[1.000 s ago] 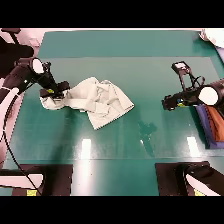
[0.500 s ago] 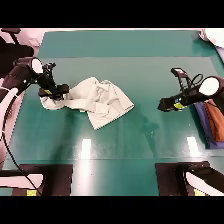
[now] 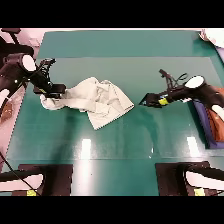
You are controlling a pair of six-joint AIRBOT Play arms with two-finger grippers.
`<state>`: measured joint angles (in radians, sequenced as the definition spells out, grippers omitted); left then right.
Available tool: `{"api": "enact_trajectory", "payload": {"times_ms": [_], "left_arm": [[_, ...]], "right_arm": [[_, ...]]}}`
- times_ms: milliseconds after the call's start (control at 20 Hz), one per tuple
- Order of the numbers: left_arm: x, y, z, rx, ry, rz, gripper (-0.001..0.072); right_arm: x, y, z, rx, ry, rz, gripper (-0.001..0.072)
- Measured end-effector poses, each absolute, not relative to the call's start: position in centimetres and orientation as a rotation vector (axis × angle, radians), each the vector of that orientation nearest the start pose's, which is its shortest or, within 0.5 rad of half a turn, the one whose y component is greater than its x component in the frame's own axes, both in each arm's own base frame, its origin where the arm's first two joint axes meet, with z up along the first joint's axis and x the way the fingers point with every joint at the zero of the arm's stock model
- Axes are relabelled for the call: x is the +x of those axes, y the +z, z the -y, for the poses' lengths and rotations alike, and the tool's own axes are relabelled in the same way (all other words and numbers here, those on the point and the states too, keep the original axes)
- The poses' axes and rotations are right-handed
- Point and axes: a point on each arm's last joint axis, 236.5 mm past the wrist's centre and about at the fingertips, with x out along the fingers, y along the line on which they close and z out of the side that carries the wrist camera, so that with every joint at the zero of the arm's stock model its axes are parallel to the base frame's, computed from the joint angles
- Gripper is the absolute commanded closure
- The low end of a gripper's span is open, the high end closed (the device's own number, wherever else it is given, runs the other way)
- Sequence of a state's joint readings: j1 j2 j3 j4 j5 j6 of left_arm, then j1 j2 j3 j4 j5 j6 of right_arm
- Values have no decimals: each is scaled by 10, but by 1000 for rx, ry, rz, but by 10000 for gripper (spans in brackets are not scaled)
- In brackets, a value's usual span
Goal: Fold the shirts.
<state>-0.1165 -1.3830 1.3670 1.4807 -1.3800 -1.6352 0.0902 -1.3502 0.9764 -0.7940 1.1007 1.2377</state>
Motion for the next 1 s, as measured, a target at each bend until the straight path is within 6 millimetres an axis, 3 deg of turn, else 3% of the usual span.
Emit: {"api": "enact_trajectory", "payload": {"times_ms": [300, 400, 500, 600, 750, 800, 900, 1000], "left_arm": [[374, 37, 65, -5, -151, -1396, 685], [373, 37, 65, 1, -155, -1396, 685], [373, 38, 65, 4, -159, -1396, 685], [373, 38, 65, 6, -159, -1397, 684], [373, 38, 65, 6, -161, -1397, 685], [373, 38, 65, 6, -162, -1397, 684], [373, 38, 66, 5, -163, -1397, 684], [373, 38, 66, 5, -163, -1397, 684]], "right_arm": [[351, -62, -218, 414, 609, -1343, 95], [354, -68, -225, 409, 607, -1330, 143], [357, -71, -228, 409, 601, -1319, 144], [362, -73, -229, 403, 587, -1299, 202], [374, -75, -226, 394, 559, -1257, 213], [376, -75, -225, 392, 554, -1248, 240], [380, -76, -223, 384, 542, -1233, 407], [383, -77, -223, 377, 534, -1221, 412]]}}
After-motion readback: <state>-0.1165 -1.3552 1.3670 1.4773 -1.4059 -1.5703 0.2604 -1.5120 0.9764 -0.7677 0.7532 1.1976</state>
